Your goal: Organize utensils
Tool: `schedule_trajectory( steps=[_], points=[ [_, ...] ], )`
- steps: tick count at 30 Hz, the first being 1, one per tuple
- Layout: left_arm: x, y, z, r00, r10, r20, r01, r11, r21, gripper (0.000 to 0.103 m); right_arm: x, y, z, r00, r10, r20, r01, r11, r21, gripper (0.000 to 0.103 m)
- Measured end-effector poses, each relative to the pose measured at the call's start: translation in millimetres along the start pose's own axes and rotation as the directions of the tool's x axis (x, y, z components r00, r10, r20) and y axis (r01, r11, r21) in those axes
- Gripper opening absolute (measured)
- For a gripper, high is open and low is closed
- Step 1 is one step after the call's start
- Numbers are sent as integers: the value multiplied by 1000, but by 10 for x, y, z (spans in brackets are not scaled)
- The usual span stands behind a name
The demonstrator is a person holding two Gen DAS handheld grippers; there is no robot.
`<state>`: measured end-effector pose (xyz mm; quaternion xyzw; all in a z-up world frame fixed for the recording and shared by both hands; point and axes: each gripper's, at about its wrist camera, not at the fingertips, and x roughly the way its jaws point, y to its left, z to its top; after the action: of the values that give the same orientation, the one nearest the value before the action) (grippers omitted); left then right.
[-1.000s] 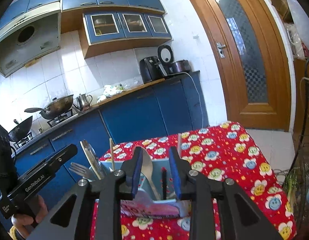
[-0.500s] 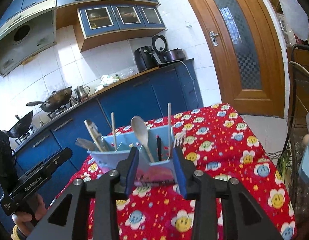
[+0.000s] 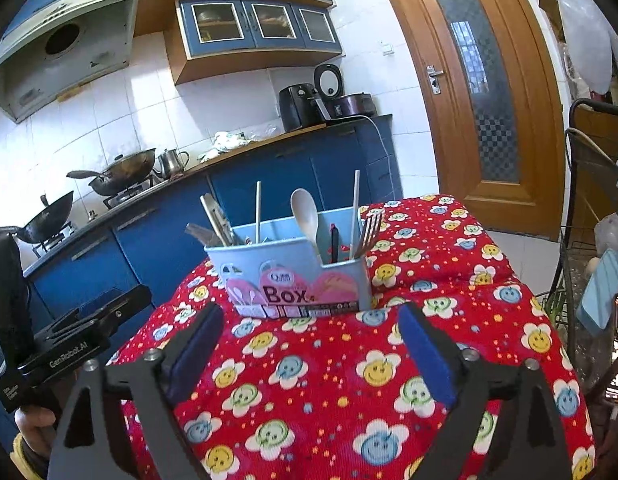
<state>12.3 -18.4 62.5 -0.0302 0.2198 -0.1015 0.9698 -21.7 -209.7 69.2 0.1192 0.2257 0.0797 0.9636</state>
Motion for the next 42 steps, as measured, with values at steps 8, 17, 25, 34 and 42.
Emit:
schedule_trajectory(
  steps=[8, 17, 25, 34, 42],
  points=[
    [0, 81, -238, 999, 9, -44, -11, 1000, -29, 82, -44, 3, -236, 1000, -31, -5, 31, 999, -17, 103],
    [54, 79, -481, 997, 62, -38, -62, 998, -8, 82, 32, -49, -511, 993, -120, 3, 120, 991, -65, 103],
    [65, 74, -557, 995, 101, -14, -101, 995, -7, 82, 35, -11, -619, 986, -166, 35, 169, 979, -114, 103],
    [97, 112, -572, 994, 110, -25, -111, 993, -32, 82, 33, 14, -633, 984, -173, 52, 178, 976, -124, 103],
    [98, 94, -583, 994, 108, -24, -108, 994, -24, 82, 31, 19, -634, 983, -174, 53, 179, 976, -125, 103]
  ],
)
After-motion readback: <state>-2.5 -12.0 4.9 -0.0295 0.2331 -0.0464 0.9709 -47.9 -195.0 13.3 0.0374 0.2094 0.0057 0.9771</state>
